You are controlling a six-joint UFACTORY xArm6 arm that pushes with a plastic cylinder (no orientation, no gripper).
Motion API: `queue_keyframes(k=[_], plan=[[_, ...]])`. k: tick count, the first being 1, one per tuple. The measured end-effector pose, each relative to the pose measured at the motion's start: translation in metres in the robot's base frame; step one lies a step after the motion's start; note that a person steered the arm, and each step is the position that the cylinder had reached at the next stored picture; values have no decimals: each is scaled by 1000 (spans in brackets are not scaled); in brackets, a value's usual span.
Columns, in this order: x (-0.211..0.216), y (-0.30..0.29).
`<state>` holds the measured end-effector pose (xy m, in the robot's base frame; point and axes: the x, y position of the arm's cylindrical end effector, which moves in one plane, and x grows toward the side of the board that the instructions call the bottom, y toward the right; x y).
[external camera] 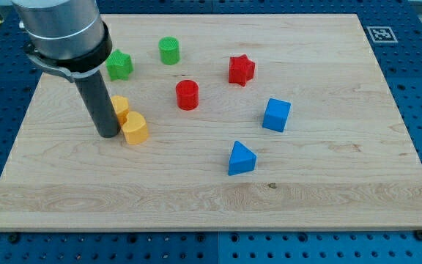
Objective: Point at the red circle
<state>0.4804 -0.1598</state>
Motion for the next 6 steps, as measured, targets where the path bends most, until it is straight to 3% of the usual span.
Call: queue_keyframes(k=[1,2,4,5,6], plan=[[6,-3],[42,-2],[50,77],[18,113],[-29,106]])
